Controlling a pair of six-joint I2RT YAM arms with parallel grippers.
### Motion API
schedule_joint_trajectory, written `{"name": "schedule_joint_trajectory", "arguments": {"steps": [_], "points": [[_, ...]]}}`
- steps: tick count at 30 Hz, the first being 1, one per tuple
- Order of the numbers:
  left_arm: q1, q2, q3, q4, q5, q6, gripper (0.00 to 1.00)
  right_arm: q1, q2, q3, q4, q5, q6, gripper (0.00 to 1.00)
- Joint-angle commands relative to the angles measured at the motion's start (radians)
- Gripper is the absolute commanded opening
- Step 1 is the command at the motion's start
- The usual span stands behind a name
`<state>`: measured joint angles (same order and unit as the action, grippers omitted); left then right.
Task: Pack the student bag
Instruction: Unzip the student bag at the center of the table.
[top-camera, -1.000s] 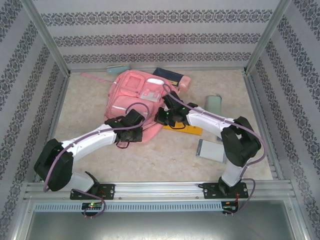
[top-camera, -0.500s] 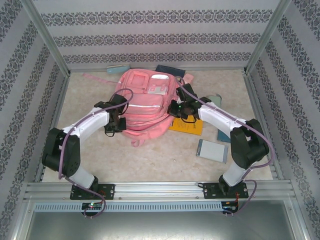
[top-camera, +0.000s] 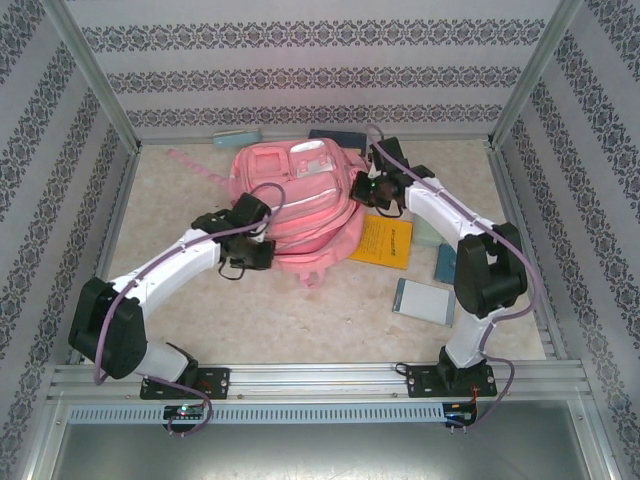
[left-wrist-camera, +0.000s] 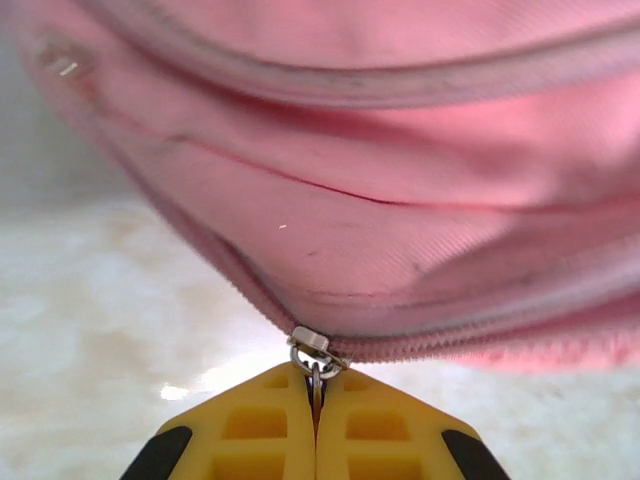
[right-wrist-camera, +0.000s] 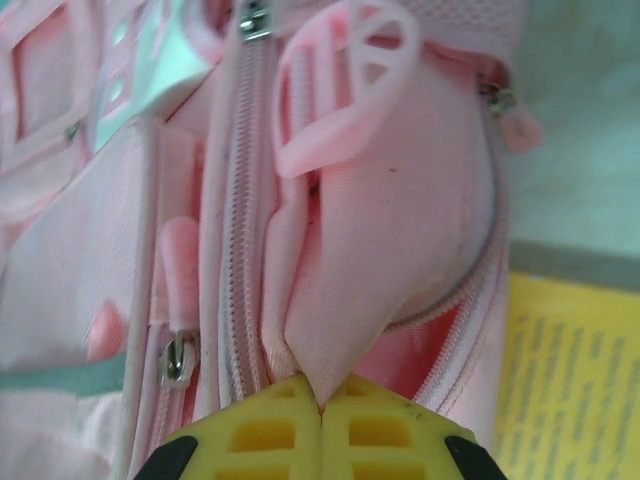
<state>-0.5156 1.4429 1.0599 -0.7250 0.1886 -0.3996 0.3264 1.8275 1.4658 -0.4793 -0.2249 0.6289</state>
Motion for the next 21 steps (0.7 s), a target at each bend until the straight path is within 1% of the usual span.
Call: {"name": "schedule_joint_trajectory", "arguments": {"steps": [1,2,4,5,8,11,15,21], "points": [[-0.082,0.033,0.029,-0.007,0.05,-0.041,0.0,-0.052,0.035,0.086,0.027,0.088,-0.031,0.23],[-0.106,0.054,0.044,0.01,0.052,-0.056,0.0,-0.054,0.03,0.084,0.022,0.086,-0.026,0.32],[-0.142,0.097,0.08,0.031,0.045,-0.072,0.0,-0.054,0.001,0.06,0.022,0.084,-0.02,0.45],[-0.159,0.121,0.098,0.041,0.048,-0.077,0.0,-0.054,-0.018,0.037,0.021,0.08,-0.015,0.48],[-0.204,0.196,0.151,0.064,0.06,-0.081,0.0,-0.054,-0.089,-0.056,0.013,0.058,0.016,0.48],[-0.237,0.266,0.201,0.057,0.066,-0.07,0.0,-0.046,-0.173,-0.184,0.034,0.002,0.08,0.46],[-0.257,0.307,0.221,0.054,0.067,-0.064,0.0,0.005,-0.283,-0.35,0.044,-0.031,0.155,0.46],[-0.267,0.327,0.218,0.066,0.079,-0.077,0.0,0.093,-0.371,-0.521,0.067,-0.058,0.279,0.46]]}}
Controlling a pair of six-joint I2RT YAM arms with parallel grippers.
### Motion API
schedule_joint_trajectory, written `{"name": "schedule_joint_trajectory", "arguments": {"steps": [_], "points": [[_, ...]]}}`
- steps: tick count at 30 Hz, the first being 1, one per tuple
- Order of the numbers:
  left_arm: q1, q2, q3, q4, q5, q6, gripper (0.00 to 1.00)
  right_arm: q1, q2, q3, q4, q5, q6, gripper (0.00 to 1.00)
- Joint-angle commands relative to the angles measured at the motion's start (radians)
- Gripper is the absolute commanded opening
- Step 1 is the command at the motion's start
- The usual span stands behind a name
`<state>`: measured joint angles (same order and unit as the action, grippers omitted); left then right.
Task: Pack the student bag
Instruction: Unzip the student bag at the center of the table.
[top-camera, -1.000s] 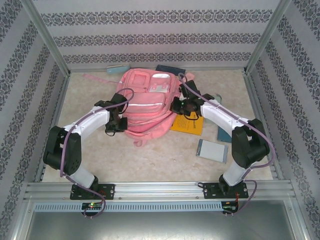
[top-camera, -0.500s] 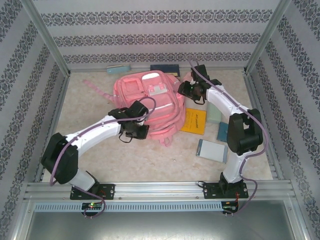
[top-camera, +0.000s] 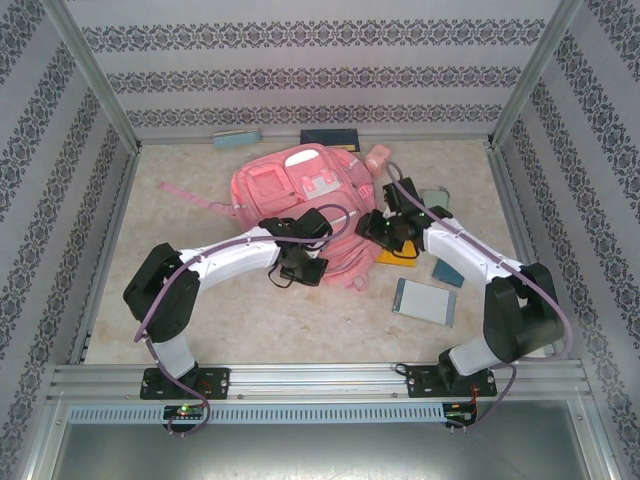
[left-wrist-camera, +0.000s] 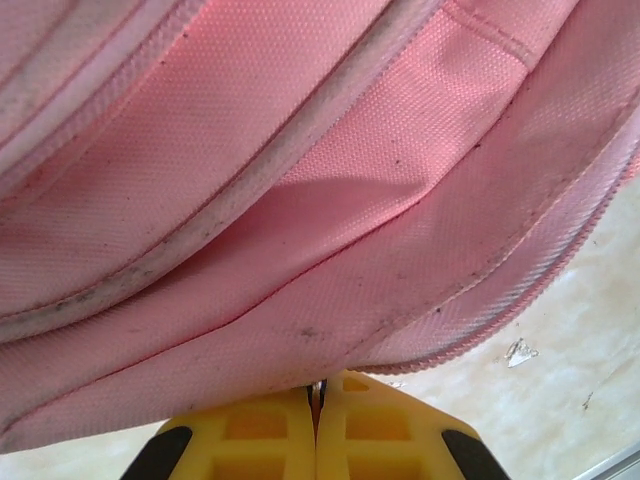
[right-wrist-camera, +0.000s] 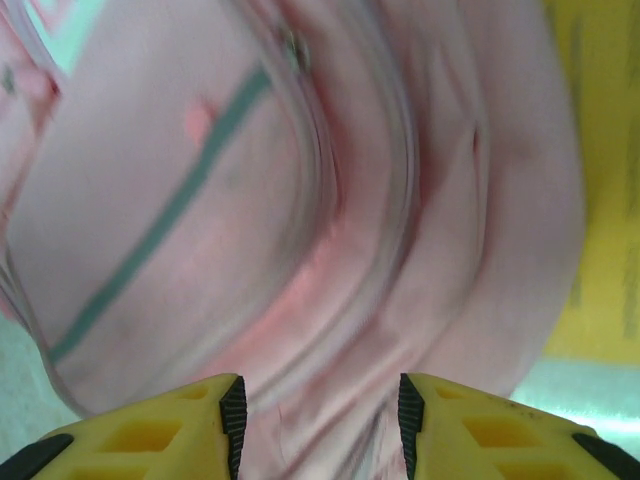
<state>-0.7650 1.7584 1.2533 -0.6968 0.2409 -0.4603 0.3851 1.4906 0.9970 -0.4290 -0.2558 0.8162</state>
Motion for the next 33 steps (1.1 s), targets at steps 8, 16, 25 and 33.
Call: {"name": "schedule_joint_trajectory", "arguments": {"steps": [8,16,25,33], "points": [[-0.026,0.018,0.012,0.04,0.022,-0.021,0.0,0.129,-0.054,-0.143,0.086,-0.036,0.21,0.46],[-0.028,0.007,-0.006,0.051,0.013,-0.014,0.0,0.178,0.025,-0.136,0.15,-0.046,0.25,0.41],[-0.027,-0.022,-0.006,-0.011,-0.053,0.006,0.0,0.162,0.037,-0.11,0.111,0.03,0.208,0.0],[0.041,-0.014,0.004,-0.211,-0.206,0.083,0.0,0.079,-0.057,-0.107,0.06,0.098,0.109,0.0]]}}
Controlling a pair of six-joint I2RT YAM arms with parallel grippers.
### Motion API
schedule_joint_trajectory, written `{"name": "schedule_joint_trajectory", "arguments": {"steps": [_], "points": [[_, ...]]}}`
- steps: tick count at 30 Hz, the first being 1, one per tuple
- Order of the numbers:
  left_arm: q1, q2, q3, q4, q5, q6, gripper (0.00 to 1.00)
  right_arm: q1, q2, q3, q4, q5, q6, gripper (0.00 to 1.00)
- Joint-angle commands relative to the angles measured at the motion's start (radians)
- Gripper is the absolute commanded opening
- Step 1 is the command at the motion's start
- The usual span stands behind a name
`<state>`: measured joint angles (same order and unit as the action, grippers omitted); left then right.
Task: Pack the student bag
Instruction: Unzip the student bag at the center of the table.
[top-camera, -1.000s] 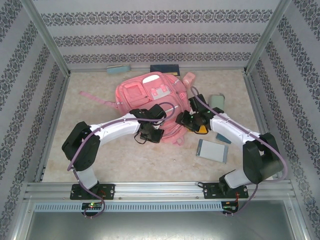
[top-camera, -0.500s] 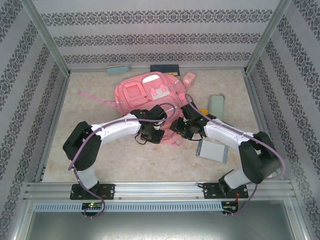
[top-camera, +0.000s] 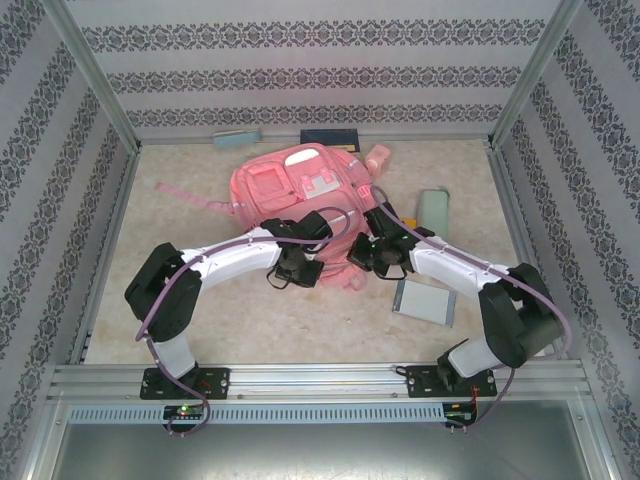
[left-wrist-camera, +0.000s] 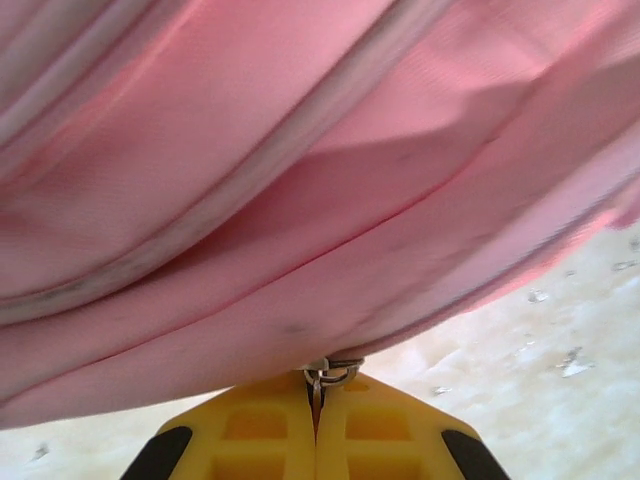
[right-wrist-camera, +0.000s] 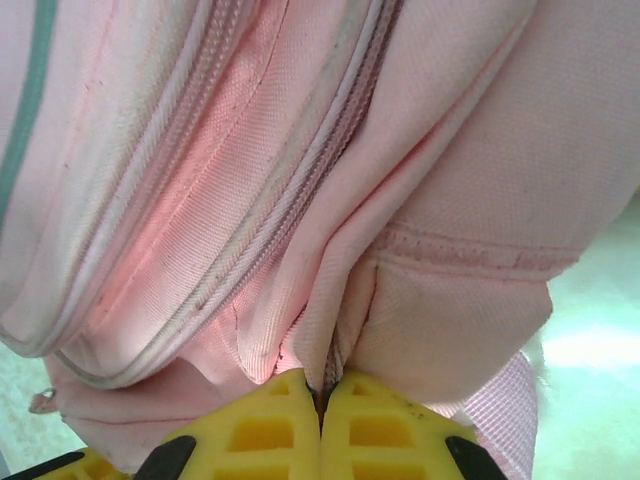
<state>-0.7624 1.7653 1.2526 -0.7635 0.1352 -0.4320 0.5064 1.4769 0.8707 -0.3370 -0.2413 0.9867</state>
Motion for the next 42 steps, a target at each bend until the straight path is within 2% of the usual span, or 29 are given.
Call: {"name": "schedule_joint_trajectory", "arguments": {"steps": [1,8,15,21,26,35,42], "points": [[0.053,-0.02,0.006,-0.166,-0.118,0.064,0.0,-0.051,-0.049,0.021,-0.04,0.086,-0.07,0.0],[0.182,0.046,0.068,-0.281,-0.295,0.138,0.0,-0.1,-0.101,0.011,-0.072,0.097,-0.131,0.0],[0.331,0.166,0.176,-0.274,-0.46,0.187,0.0,-0.133,-0.126,-0.014,-0.077,0.074,-0.154,0.0],[0.415,0.258,0.261,-0.248,-0.479,0.196,0.0,-0.133,-0.101,-0.006,-0.053,0.025,-0.169,0.0],[0.418,0.197,0.232,-0.235,-0.484,0.161,0.0,-0.119,-0.058,0.027,-0.044,0.009,-0.186,0.0],[0.428,0.001,0.047,-0.335,-0.563,0.061,0.0,-0.085,0.05,0.153,-0.024,0.001,-0.225,0.0],[0.434,-0.137,-0.071,-0.411,-0.531,-0.03,0.0,-0.041,0.186,0.307,-0.035,-0.009,-0.271,0.0]]}}
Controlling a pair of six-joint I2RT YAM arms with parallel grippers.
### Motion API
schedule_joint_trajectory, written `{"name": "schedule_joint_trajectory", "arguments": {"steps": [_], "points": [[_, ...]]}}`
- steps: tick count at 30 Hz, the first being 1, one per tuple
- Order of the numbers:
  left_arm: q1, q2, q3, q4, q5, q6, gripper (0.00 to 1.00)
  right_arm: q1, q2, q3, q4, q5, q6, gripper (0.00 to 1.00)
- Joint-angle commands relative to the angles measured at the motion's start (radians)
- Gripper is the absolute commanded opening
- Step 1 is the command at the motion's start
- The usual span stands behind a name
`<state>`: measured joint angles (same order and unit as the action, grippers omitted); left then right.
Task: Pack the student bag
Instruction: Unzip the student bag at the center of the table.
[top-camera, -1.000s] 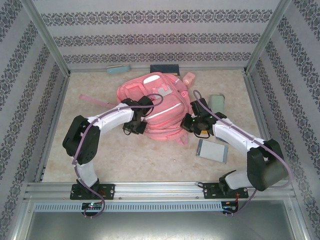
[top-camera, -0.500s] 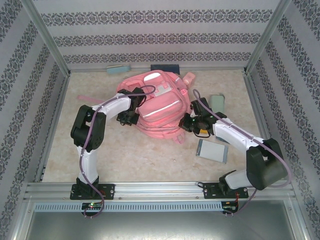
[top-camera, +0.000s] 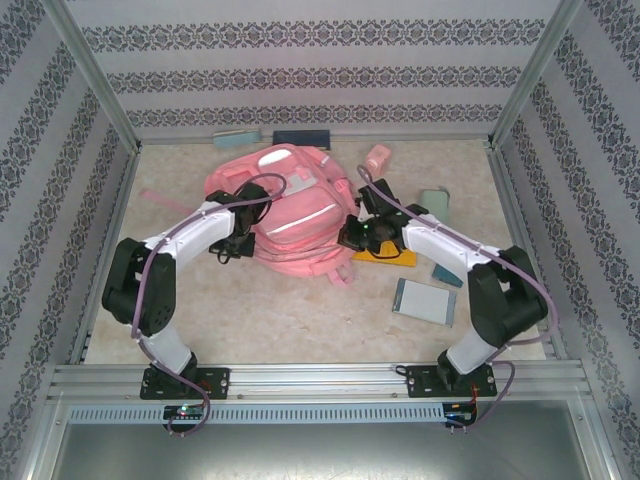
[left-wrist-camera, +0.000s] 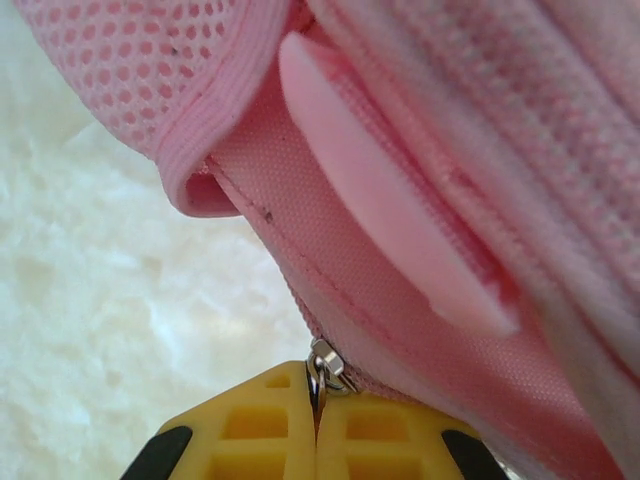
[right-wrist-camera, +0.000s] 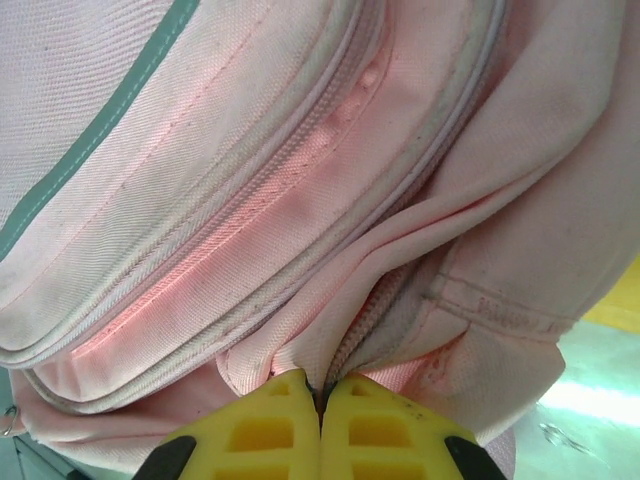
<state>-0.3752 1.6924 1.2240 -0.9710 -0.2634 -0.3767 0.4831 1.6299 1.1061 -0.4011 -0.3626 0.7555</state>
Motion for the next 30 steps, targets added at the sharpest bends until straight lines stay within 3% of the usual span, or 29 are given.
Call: {"name": "schedule_joint_trajectory", "arguments": {"steps": [1,12,13,16,17,19,21,23,25,26,30], "points": [[0.046,-0.088,-0.06,-0.211,-0.119,-0.096,0.0,-0.013,0.049,0.09,0.028,0.112,-0.041,0.0],[0.043,-0.259,-0.192,-0.161,0.107,-0.19,0.0,0.018,0.157,0.209,0.009,0.107,-0.073,0.0],[0.041,-0.266,-0.2,-0.149,0.132,-0.194,0.07,0.017,0.167,0.219,0.002,0.107,-0.083,0.0],[0.041,-0.29,-0.21,-0.128,0.184,-0.194,0.43,0.013,0.199,0.255,-0.019,0.099,-0.11,0.0],[0.041,-0.298,-0.205,-0.126,0.192,-0.192,0.48,0.011,0.206,0.263,-0.019,0.092,-0.118,0.0],[0.042,-0.307,-0.182,-0.128,0.21,-0.178,0.53,0.01,0.216,0.281,-0.022,0.085,-0.14,0.07],[0.04,-0.31,-0.15,-0.129,0.225,-0.166,0.54,0.006,0.216,0.288,-0.015,0.072,-0.155,0.09],[0.037,-0.312,-0.124,-0.114,0.249,-0.159,0.54,0.001,0.207,0.288,-0.012,0.067,-0.164,0.17],[0.028,-0.315,-0.106,-0.079,0.283,-0.157,0.54,-0.006,0.185,0.274,-0.009,0.076,-0.176,0.41],[0.023,-0.315,-0.103,-0.056,0.299,-0.157,0.55,-0.008,0.173,0.265,-0.011,0.085,-0.18,0.47],[-0.024,-0.289,-0.08,0.044,0.355,-0.183,0.55,-0.041,0.1,0.19,-0.004,0.129,-0.197,0.5]]}}
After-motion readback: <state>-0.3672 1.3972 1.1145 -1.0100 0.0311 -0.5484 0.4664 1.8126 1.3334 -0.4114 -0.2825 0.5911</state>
